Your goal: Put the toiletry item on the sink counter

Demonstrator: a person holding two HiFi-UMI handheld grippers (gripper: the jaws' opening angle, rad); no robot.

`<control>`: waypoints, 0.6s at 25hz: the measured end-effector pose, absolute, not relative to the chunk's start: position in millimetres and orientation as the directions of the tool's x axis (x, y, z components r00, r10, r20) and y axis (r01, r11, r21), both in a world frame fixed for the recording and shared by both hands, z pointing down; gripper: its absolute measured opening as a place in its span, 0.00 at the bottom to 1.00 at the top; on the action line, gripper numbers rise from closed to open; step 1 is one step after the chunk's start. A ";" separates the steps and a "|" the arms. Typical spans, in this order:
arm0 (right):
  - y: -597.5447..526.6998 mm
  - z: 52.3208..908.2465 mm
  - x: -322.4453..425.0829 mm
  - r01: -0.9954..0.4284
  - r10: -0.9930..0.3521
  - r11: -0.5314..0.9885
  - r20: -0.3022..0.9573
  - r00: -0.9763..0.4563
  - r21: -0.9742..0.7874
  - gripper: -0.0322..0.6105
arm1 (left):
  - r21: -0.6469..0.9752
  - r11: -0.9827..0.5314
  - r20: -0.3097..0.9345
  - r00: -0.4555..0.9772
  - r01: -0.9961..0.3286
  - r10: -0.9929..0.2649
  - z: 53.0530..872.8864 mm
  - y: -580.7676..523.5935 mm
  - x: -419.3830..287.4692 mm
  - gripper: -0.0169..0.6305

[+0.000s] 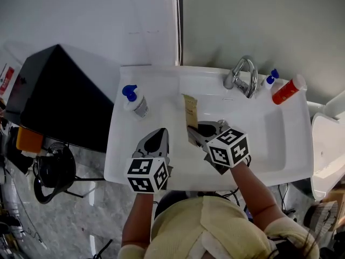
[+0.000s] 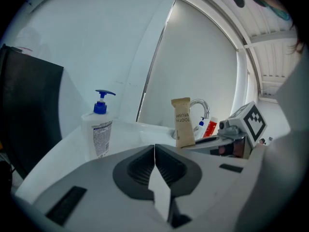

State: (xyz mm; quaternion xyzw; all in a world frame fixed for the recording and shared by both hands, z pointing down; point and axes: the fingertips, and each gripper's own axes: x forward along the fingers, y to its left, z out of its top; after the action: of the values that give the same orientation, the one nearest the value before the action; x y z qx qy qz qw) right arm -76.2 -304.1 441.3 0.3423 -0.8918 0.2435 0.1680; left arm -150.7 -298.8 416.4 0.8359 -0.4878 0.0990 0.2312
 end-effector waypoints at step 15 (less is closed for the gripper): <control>-357.5 461.5 -80.1 -0.763 -0.567 0.557 0.520 -0.639 -0.329 0.12 | 0.315 -0.521 0.392 0.608 -0.794 -0.690 431.6 -348.5 -140.0 0.09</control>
State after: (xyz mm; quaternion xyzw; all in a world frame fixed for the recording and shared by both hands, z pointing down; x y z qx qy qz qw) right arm -80.1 -357.5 461.5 0.3849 -0.8638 0.2705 0.1803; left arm -140.0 -348.5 431.6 0.8651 -0.4286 0.1098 0.2362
